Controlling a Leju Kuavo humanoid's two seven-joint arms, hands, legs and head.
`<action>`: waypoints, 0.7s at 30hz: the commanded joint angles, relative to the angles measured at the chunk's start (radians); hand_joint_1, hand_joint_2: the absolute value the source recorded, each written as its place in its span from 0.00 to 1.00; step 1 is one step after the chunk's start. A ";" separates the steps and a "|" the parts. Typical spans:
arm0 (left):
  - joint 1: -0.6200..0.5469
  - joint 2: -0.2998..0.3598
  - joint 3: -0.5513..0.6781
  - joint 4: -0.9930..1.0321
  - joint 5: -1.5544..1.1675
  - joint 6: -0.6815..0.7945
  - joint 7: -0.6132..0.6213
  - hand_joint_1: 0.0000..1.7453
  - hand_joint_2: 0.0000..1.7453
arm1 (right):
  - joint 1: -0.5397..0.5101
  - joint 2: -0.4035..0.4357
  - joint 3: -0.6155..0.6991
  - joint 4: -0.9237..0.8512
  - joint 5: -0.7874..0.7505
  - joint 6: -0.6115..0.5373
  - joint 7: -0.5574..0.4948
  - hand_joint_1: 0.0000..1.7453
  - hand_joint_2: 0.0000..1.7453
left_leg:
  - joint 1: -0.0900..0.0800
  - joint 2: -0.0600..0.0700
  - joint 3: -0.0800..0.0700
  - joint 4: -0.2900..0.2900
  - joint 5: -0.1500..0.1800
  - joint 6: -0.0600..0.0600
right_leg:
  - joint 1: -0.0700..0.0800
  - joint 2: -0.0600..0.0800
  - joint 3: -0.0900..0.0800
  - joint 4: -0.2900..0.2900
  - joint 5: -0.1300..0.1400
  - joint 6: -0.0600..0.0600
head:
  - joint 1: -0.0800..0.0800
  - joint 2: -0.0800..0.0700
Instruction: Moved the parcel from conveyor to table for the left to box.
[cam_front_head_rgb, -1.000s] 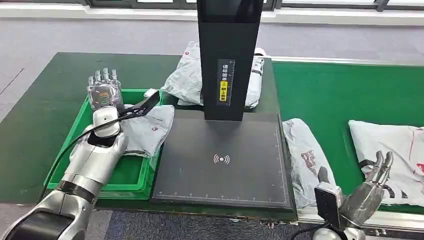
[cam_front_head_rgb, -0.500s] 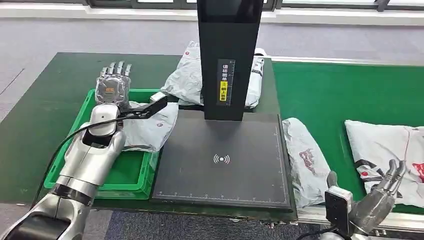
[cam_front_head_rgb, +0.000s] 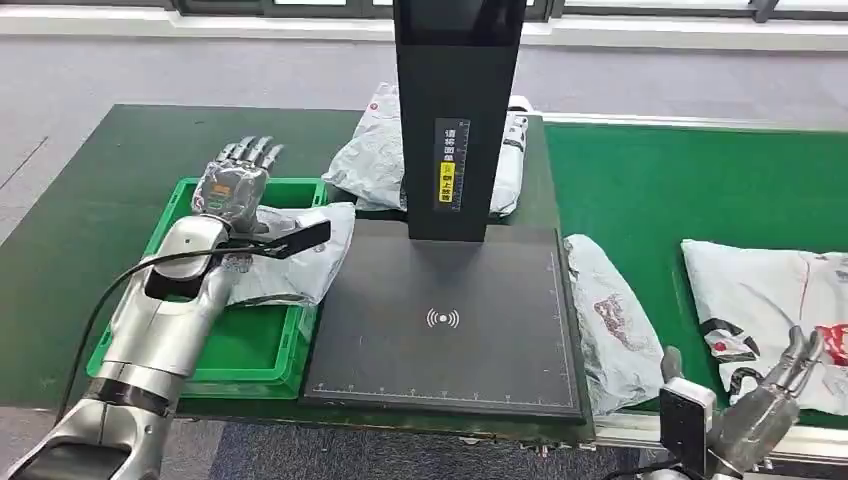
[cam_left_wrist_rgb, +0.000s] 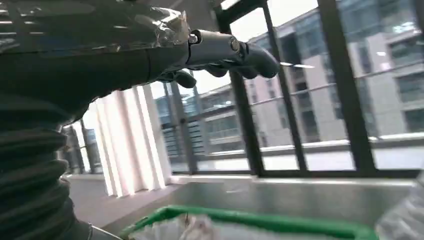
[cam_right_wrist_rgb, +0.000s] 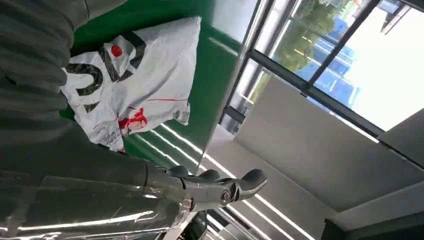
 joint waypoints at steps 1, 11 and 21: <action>0.031 0.102 0.111 0.093 0.078 -0.048 -0.130 0.00 1.00 | -0.043 0.036 -0.108 0.050 -0.015 0.024 -0.021 0.00 1.00 | 0.000 0.008 0.009 -0.007 0.000 0.003 | 0.002 0.005 0.006 -0.006 0.002 -0.006 | 0.000 0.000; 0.038 0.145 0.196 0.129 0.261 -0.108 -0.375 0.00 1.00 | -0.053 0.020 -0.118 0.070 -0.037 0.040 -0.026 0.00 1.00 | 0.000 0.003 0.003 -0.002 0.000 0.002 | 0.001 0.002 0.002 -0.001 0.000 -0.003 | 0.000 0.000; 0.068 0.085 0.310 0.021 0.310 -0.062 -0.439 0.00 1.00 | -0.056 0.036 -0.141 0.071 -0.014 0.052 -0.026 0.00 1.00 | 0.000 0.001 0.003 -0.002 0.000 0.002 | 0.001 -0.001 0.003 -0.002 0.000 -0.003 | 0.000 0.000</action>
